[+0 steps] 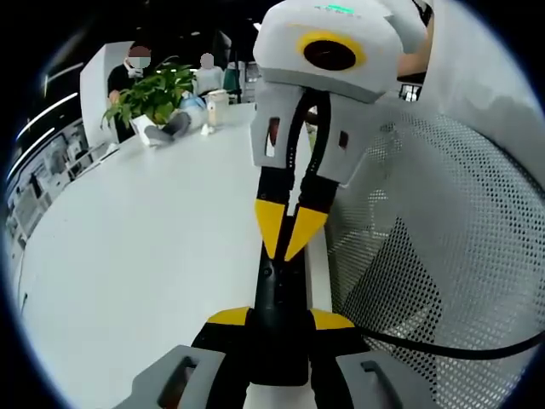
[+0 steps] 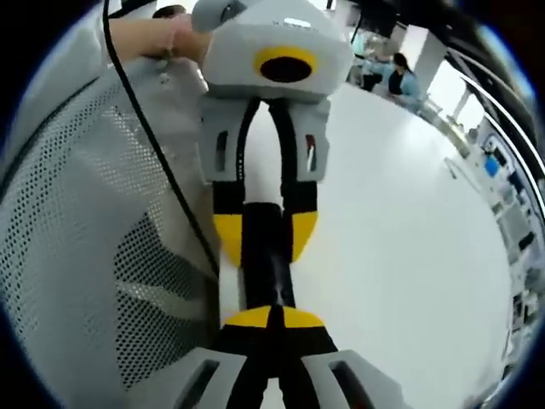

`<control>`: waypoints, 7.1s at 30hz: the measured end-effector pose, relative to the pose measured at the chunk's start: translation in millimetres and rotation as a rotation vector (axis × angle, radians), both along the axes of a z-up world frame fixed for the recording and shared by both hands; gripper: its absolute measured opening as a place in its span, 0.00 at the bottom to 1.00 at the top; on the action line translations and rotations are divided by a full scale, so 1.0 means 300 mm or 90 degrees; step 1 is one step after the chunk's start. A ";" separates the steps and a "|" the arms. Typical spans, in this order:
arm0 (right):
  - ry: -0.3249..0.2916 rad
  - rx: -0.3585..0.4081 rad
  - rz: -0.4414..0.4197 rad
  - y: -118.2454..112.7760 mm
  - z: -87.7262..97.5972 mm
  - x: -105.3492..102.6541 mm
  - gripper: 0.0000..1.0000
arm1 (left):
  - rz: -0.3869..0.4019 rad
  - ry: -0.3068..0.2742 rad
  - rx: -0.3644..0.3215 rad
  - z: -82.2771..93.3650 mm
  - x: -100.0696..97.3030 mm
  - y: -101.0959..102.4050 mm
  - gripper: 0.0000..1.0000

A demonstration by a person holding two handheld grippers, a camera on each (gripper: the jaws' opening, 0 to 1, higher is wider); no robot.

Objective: Press the specified remote control buttons in sequence, fully releasing each button before pressing the next.

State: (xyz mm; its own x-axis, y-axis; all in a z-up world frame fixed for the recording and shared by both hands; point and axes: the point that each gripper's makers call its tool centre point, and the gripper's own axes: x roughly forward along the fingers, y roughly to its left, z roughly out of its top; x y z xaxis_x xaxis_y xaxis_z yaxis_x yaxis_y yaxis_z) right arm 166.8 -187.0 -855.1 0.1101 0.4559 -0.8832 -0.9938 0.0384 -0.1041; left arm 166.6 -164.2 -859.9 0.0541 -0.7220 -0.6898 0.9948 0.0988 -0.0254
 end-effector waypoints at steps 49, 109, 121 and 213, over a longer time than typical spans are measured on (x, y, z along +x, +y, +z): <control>0.039 0.054 -0.058 -0.040 0.006 -0.006 0.00 | 0.002 0.002 -0.003 0.000 -0.002 0.001 0.24; 0.012 -0.009 -0.062 -0.075 0.003 0.003 0.00 | 0.003 0.000 -0.002 -0.001 -0.002 -0.001 0.24; 0.049 0.102 -0.227 -0.073 0.011 0.011 0.00 | 0.003 0.001 -0.003 -0.001 -0.001 -0.002 0.24; -0.042 0.017 0.028 0.040 -0.001 -0.055 0.00 | 0.009 0.009 0.000 0.000 -0.002 -0.003 0.24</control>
